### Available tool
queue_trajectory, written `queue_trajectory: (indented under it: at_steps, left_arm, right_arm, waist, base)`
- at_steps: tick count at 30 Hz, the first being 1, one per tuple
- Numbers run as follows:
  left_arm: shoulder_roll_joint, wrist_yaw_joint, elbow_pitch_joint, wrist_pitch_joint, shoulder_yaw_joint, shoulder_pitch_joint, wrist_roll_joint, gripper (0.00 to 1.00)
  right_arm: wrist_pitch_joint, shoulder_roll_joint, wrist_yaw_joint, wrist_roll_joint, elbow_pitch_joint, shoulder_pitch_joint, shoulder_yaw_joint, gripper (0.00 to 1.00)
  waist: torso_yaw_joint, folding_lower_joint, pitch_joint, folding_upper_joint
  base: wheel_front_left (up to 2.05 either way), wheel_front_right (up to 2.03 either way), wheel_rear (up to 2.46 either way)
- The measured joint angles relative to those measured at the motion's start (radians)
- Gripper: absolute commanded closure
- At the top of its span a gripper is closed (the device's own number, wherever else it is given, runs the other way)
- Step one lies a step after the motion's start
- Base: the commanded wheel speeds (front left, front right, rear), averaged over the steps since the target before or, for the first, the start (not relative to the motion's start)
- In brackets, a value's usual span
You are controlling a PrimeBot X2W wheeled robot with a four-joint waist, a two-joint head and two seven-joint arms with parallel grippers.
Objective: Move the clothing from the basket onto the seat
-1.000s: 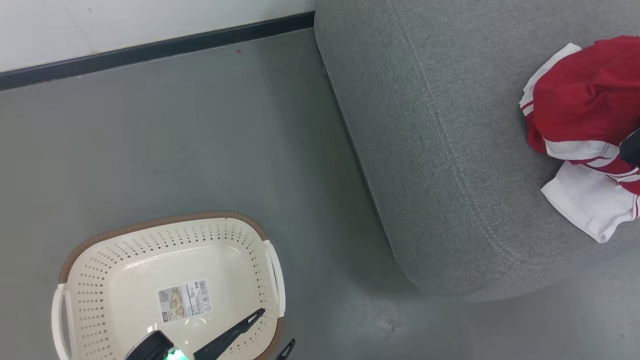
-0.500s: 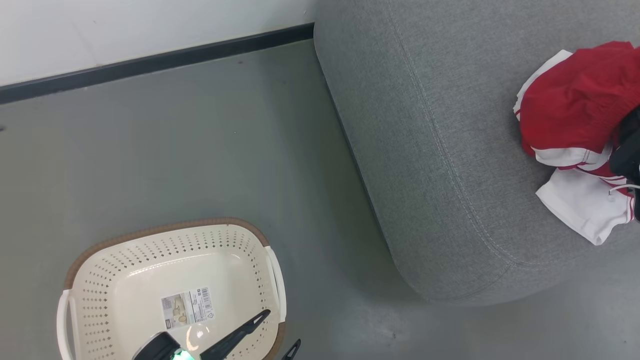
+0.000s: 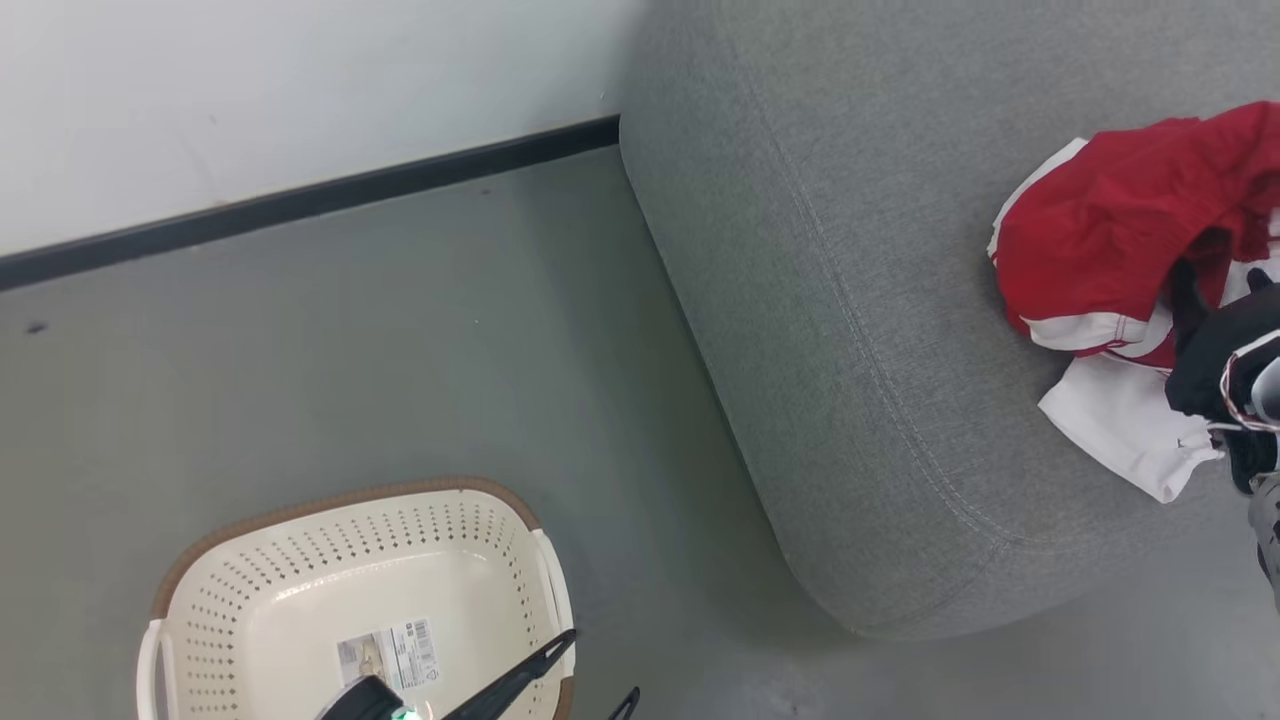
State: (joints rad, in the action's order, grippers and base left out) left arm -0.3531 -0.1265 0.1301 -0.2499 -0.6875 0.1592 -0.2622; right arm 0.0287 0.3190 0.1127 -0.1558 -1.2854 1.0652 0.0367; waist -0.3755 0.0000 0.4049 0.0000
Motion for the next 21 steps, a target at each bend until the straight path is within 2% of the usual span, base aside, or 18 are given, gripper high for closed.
queue_trajectory:
  at_steps: [12,21]
  left_arm:
    - [0.103,0.0,0.061,0.0,-0.006,-0.008,-0.044,0.0]
    - [0.182,-0.002,0.101,0.0,0.003,-0.07,-0.092,0.0]
  right_arm:
    - [0.086,-0.001,0.007,0.042,0.015,-0.132,-0.055,0.0]
    - [0.198,0.012,0.011,0.042,0.065,-0.257,-0.061,0.0]
  waist:
    - [-0.005,-0.0001,-0.126,0.0]
    - [0.0,-0.0002,-0.248,-0.0001]
  base:
    - [0.0,0.0,0.0]
    - [0.0,0.0,0.0]
